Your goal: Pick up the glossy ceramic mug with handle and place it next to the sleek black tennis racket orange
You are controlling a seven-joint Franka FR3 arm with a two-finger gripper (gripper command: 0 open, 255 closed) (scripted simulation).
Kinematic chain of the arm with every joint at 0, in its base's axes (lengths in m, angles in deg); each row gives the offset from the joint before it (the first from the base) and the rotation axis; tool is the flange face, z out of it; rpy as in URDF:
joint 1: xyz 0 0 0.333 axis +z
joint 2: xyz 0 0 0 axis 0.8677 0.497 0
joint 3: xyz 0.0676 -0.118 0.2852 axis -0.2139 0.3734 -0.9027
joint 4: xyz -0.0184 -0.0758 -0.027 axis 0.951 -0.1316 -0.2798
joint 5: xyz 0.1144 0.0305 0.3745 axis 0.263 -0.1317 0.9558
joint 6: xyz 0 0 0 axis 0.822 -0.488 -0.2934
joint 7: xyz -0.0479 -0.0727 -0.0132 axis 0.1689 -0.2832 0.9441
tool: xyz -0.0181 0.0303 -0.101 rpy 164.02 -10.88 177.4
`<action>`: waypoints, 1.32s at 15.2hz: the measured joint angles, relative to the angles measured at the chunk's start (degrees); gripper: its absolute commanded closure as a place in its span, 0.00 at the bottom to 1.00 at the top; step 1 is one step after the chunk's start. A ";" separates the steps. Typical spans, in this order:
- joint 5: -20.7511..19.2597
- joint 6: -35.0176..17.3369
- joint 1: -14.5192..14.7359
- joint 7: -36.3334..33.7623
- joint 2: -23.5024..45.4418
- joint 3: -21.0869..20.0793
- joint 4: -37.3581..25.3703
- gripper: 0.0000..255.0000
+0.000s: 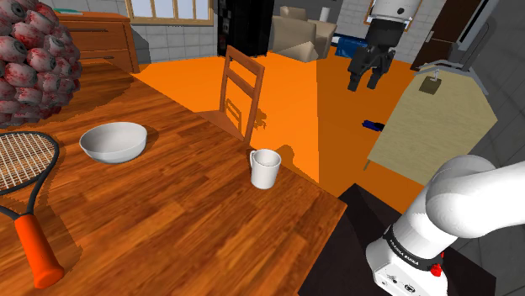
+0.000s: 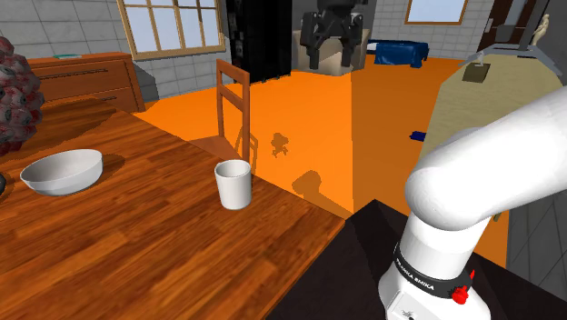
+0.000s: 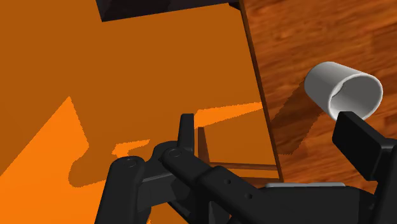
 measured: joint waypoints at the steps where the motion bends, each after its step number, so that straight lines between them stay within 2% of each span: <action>1: 0.00 0.00 0.00 0.00 0.00 0.00 0.00 0.00; 4: 1.03 -3.46 0.49 -1.65 0.18 -1.38 2.89 0.00; 7: 2.41 -9.57 1.21 -3.82 0.64 -3.26 7.95 0.00; 11: 4.49 -16.87 2.49 -7.05 3.39 -6.24 11.57 0.00; 20: 7.76 -35.62 5.06 -13.95 15.57 -12.94 15.88 0.00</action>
